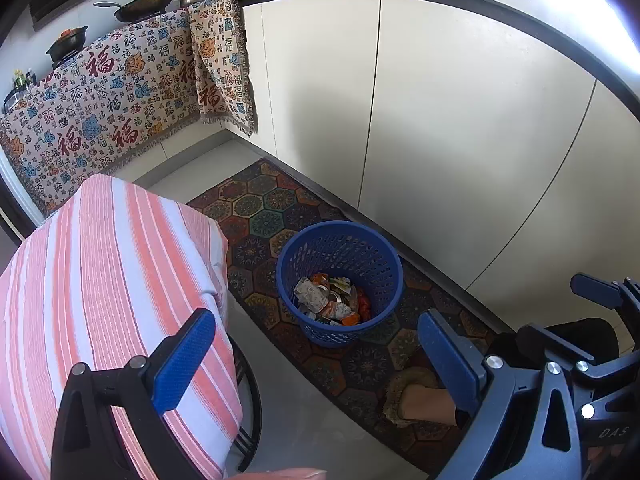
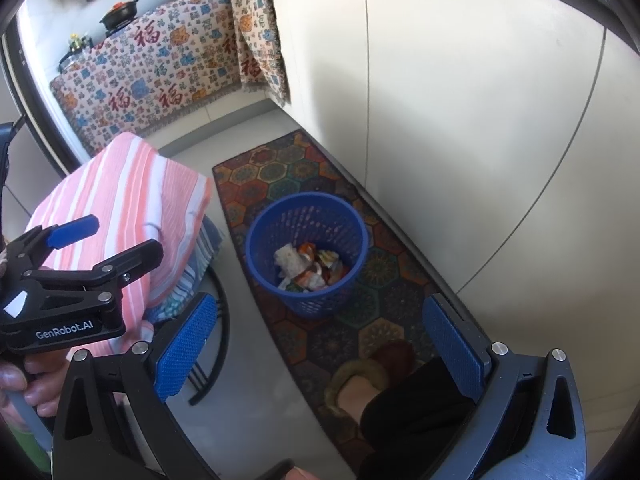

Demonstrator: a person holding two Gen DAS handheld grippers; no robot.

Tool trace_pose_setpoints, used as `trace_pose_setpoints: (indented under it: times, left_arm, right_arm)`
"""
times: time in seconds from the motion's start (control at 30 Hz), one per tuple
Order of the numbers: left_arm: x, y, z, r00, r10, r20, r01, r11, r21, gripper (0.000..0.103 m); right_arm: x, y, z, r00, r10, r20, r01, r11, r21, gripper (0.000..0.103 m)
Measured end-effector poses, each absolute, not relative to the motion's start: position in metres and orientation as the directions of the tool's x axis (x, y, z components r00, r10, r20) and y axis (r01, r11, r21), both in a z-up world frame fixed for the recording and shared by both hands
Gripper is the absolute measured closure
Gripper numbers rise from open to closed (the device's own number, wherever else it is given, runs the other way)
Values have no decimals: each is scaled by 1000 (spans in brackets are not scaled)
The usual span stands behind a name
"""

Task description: Collect trash

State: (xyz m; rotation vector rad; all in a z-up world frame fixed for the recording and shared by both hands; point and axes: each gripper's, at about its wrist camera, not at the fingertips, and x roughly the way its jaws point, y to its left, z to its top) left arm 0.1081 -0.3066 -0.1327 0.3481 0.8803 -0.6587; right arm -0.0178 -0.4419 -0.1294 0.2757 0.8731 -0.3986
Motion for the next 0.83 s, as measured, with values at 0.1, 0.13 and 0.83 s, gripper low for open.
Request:
trace_pose_setpoints:
  times: [0.1,0.13,0.83]
  left_arm:
    - [108,-306,-133,459,-387,-800,661,750,17,0]
    - [108,-306,-133,459,-386,-800,662,750,17,0]
    - [108,-297,-134,448,-409,-795,669,743,-5,0]
  right_arm:
    - [-19,-442,-130,575,-224,-787,448,891,73,0]
    - [-19,-443,-130,575,-224,-787,448,891,73,0]
    - [-14,-441,-139,549,-219,-807,451,890,65,0]
